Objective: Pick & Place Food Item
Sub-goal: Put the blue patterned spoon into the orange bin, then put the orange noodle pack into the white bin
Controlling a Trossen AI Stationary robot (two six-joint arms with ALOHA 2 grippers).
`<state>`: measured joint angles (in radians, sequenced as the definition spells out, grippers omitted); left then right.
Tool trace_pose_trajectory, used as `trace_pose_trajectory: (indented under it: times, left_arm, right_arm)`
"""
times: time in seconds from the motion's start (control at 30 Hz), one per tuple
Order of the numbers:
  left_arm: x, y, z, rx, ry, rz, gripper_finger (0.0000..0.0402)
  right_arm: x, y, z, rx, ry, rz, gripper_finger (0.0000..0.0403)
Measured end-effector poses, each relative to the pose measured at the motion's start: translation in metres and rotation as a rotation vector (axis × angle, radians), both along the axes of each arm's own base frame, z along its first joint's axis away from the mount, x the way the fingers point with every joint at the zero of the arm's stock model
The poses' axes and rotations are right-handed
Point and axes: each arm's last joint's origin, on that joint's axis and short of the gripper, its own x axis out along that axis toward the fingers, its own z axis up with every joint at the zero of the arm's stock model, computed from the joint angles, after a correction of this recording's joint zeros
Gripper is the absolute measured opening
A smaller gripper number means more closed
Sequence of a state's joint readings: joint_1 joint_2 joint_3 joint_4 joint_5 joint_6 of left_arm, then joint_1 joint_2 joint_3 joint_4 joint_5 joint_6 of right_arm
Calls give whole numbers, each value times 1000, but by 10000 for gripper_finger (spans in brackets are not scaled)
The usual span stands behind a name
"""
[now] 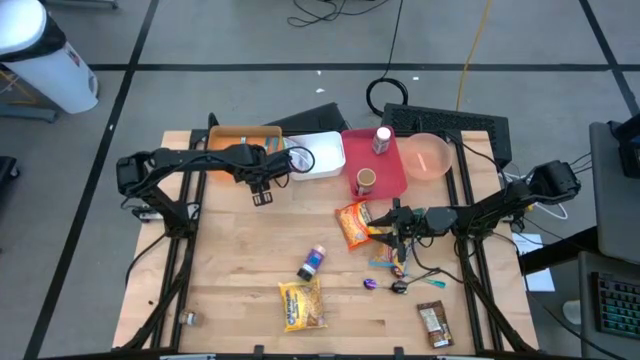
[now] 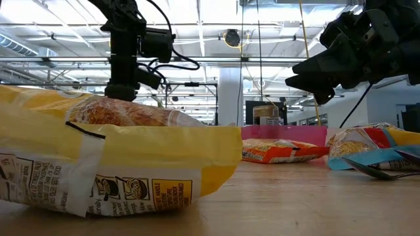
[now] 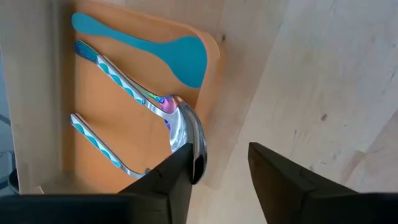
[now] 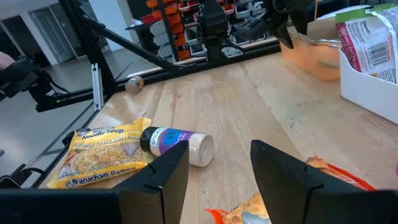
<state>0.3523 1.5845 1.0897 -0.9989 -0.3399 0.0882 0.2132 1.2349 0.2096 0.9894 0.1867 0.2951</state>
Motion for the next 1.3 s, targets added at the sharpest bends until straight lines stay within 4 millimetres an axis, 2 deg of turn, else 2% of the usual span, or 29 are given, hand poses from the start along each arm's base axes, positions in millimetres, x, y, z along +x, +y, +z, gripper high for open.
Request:
trace_pose_trajectory:
  times: [0.4,0.6,0.73,0.93,1.13,1.23,1.3]
  left_arm:
    - [-1,0,5,1,4,-6,177]
    - [1,0,22,11,-7,13,177]
    - [3,0,41,14,-60,40,177]
    - [-3,-12,87,-30,-302,16,177]
    - [-31,-37,140,-19,-709,-95,177]
    - [-49,-51,150,-2,-912,-163,177]
    - [-64,-60,147,0,-1018,-190,177]
  right_arm:
    - [0,0,0,0,0,0,164]
    - [0,0,0,0,0,0,164]
    - [0,0,0,0,1,0,164]
    - [0,0,-1,-2,7,0,164]
    - [0,0,-1,-2,8,0,164]
    - [0,0,-1,0,8,0,164]
    - [0,0,-1,3,8,0,164]
